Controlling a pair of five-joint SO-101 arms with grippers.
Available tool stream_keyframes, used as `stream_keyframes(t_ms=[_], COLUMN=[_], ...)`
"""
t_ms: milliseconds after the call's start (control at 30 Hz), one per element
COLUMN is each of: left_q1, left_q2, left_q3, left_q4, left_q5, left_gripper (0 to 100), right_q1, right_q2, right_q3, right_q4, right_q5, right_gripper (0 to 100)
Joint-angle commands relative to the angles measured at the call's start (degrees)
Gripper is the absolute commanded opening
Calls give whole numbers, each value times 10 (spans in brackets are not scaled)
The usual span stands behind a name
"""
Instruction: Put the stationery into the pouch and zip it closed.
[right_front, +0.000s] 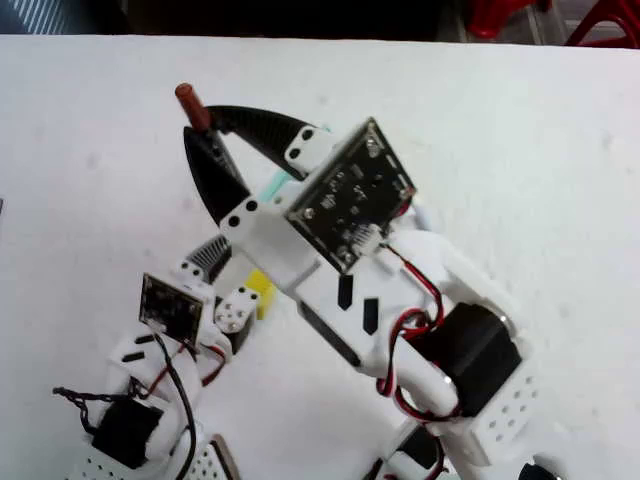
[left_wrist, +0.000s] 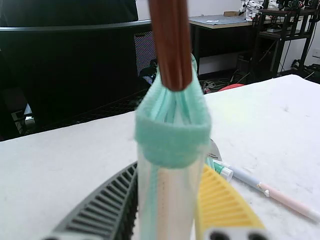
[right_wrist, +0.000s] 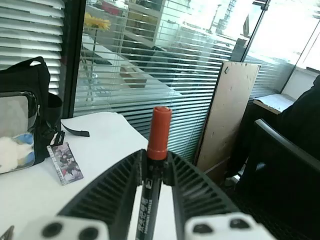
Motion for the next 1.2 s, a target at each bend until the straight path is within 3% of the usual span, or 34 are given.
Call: stream_keyframes(t_ms=[0, 533, 733, 800, 1167], left_q1=[4, 4, 4, 4, 4], left_q2=[6, 6, 6, 6, 6], left_q3=[-2, -2, -2, -2, -2], left_q4=[0, 0, 0, 0, 0], left_q5=[-2, -2, -3, -3, -3], left_gripper=[158, 158, 158, 158, 158], right_q1=[20, 46, 69, 84, 187], right_q2=[-4, -131, -131, -132, -131], right_q3=[35, 215, 215, 215, 204], right_q4=[-15, -49, -44, -44, -8], right_q5=[-9, -9, -10, -10, -9], right_gripper=[17, 31, 254, 285, 245])
